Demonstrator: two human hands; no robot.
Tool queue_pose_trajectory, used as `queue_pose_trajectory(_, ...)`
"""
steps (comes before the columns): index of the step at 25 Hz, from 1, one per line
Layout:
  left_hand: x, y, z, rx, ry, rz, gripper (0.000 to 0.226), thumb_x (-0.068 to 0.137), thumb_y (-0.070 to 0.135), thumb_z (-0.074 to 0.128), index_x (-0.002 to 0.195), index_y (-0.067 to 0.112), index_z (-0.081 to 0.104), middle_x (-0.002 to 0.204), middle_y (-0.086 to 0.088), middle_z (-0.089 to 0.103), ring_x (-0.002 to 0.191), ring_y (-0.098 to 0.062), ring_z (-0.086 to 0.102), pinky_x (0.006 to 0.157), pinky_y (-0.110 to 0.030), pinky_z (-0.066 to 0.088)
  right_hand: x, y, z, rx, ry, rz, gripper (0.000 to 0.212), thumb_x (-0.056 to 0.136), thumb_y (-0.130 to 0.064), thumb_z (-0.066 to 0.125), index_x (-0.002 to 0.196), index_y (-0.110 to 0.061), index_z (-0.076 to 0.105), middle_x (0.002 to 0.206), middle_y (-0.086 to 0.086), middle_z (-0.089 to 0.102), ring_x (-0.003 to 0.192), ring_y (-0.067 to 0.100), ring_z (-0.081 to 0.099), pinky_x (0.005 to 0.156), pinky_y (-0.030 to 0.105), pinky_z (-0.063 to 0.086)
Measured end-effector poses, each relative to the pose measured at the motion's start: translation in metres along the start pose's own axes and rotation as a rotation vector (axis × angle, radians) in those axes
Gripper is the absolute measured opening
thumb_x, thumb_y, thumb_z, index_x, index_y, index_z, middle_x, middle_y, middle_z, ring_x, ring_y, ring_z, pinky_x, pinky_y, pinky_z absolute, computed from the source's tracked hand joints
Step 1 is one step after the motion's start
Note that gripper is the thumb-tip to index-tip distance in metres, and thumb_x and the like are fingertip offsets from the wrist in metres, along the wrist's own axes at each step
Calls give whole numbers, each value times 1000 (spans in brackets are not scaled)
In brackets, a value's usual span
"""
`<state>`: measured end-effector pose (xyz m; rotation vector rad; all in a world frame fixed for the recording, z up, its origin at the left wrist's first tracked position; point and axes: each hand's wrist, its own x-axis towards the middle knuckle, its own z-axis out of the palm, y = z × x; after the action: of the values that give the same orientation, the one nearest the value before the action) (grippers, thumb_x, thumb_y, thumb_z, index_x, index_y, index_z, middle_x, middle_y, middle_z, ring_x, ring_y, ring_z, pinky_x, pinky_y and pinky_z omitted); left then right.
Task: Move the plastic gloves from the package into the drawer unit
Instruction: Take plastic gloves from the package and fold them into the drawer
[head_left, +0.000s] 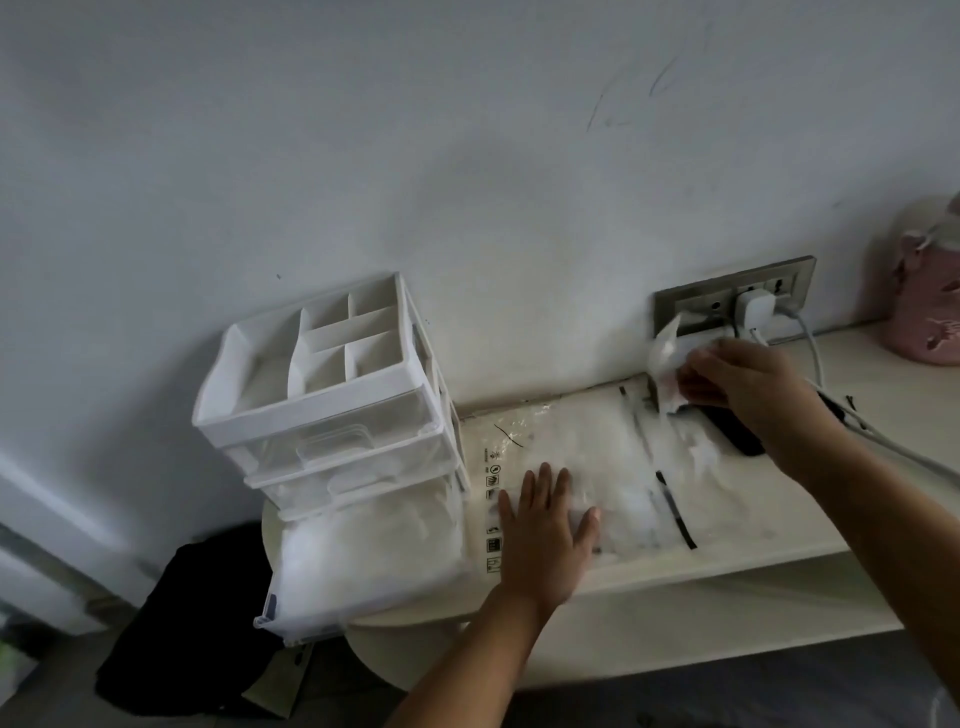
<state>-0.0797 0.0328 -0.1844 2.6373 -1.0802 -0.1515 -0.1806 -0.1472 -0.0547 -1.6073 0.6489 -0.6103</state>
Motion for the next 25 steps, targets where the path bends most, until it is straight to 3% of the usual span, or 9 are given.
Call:
queue_pose_trajectory(2, 6, -3, 0, -46, -26, 3, 98, 72, 73, -6, 152, 21, 19, 161, -1, 9, 148, -17, 1, 116, -44, -9, -3, -15, 0, 325, -159, 32, 26, 99, -14, 39, 80, -9, 56, 67, 0, 69, 72, 19, 63, 77, 34, 49)
queue_pose_trajectory(4, 9, -2, -7, -189, 97, 14, 64, 95, 58, 22, 144, 19, 34, 152, -7, 34, 142, -19, 28, 117, -49, 16, -4, -24, 1, 382, -365, 27, 30, 98, -15, 34, 83, 1, 54, 68, 8, 70, 67, 21, 65, 73, 32, 52)
queue_pose_trajectory(5, 11, -1, -15, -379, 177, 0, 56, 96, 50, 33, 141, 17, 39, 145, -7, 46, 135, -18, 41, 112, -44, 30, -6, -26, 2, 373, -463, 21, 31, 95, -17, 34, 86, 7, 53, 69, 16, 69, 65, 25, 65, 72, 32, 53)
queue_pose_trajectory(7, 8, 3, -46, -981, -32, -137, 79, 84, 72, 37, 139, 16, 44, 141, -1, 50, 132, -11, 43, 110, -28, 29, -10, -31, 7, 336, -596, 31, 36, 95, -20, 34, 83, 8, 52, 62, 22, 62, 56, 29, 58, 74, 35, 54)
queue_pose_trajectory(10, 17, 7, -67, -1449, -377, -142, 100, 70, 83, 34, 142, 15, 40, 145, -3, 45, 137, -18, 38, 117, -36, 21, -20, -31, 19, 313, -642, 6, 35, 94, -23, 40, 75, 4, 52, 57, 15, 55, 47, 20, 55, 64, 31, 57)
queue_pose_trajectory(16, 2, 21, -60, -1588, -633, 66, 121, 60, 81, 61, 149, 7, 24, 152, -20, 31, 139, -29, 33, 118, -51, 17, -22, -25, 35, 404, -848, 1, 27, 81, -9, 63, 62, -4, 44, 52, 11, 41, 44, 17, 48, 51, 24, 49)
queue_pose_trajectory(20, -2, 16, -59, -1603, -710, 73, 122, 51, 80, 68, 143, 8, 33, 144, -12, 45, 132, -24, 45, 113, -46, 30, -25, -25, 40, 490, -881, 65, 23, 65, -9, 67, 62, -18, 45, 64, 7, 32, 53, 17, 33, 53, 26, 39)
queue_pose_trajectory(22, -1, 11, -62, -1621, -707, 34, 108, 47, 77, 73, 129, 11, 49, 124, -3, 59, 116, -15, 57, 106, -38, 39, -25, -26, 41, 503, -859, 82, 24, 58, -8, 65, 62, -20, 45, 64, 4, 35, 53, 14, 36, 53, 25, 37)
queue_pose_trajectory(25, -2, 6, -71, -1574, -669, 135, 59, 63, 52, 80, 106, 14, 66, 101, 1, 67, 100, -11, 62, 97, -32, 46, -20, -26, 39, 492, -856, 77, 28, 59, -7, 65, 65, -17, 39, 62, 4, 34, 50, 13, 34, 49, 22, 38)
